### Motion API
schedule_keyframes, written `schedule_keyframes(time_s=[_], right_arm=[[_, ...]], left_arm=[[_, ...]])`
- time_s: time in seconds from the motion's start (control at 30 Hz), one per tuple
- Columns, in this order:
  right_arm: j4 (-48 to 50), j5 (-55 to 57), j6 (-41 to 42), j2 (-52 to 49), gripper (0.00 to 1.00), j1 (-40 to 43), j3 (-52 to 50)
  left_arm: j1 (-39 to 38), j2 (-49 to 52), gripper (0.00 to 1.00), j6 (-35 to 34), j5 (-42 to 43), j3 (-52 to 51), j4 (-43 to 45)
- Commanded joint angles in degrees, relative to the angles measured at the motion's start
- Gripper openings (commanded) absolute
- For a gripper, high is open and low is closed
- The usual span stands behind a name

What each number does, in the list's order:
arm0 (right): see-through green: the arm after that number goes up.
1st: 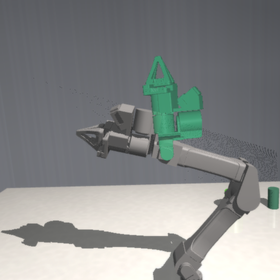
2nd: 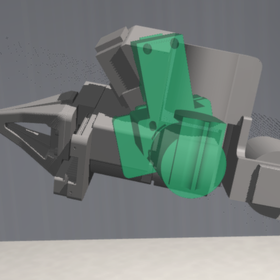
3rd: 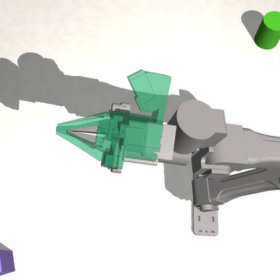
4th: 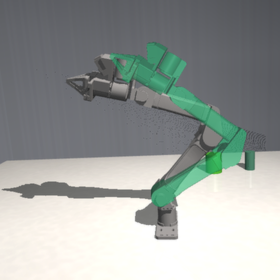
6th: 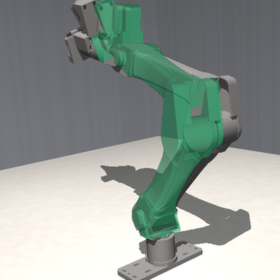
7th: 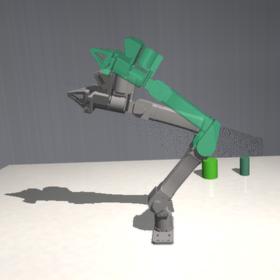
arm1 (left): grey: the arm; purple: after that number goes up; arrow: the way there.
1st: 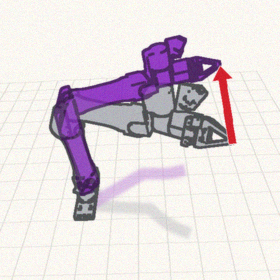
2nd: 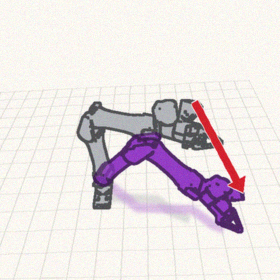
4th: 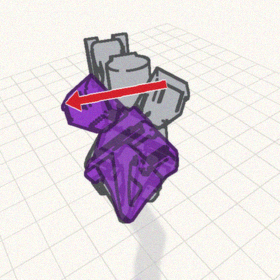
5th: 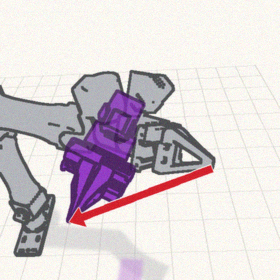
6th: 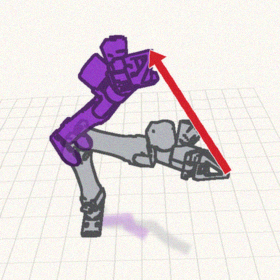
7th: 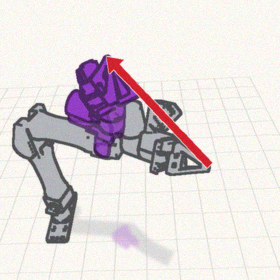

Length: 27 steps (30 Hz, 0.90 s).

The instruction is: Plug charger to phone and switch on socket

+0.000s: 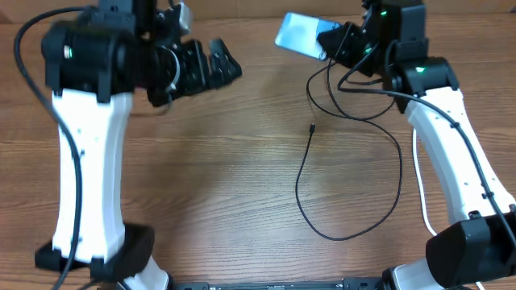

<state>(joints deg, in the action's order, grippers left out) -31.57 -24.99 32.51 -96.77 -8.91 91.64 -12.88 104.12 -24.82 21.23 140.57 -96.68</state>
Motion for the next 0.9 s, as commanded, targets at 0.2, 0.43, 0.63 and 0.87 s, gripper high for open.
schedule_keyframes(time_s=[0.2, 0.43, 0.63, 0.87], right_arm=[[2.7, -18.7, 6.7, 1.1, 0.04, 5.5, 2.9], [1.3, -20.7, 6.6, 1.1, 0.04, 5.6, 2.9], [1.2, -23.5, 11.8, 0.9, 0.04, 5.6, 2.9], [0.0, -24.9, 25.2, 0.7, 0.04, 5.6, 2.8]], left_arm=[[-9.5, -9.4, 1.0, -4.1, -15.5, -6.5, -0.1], [-13.6, -21.3, 1.0, -17.9, -22.8, -29.9, 1.4], [-15.6, -28.7, 1.0, -25.3, -22.7, -45.7, 20.7], [-15.5, -25.8, 1.0, -51.6, -23.2, -53.7, 43.6]])
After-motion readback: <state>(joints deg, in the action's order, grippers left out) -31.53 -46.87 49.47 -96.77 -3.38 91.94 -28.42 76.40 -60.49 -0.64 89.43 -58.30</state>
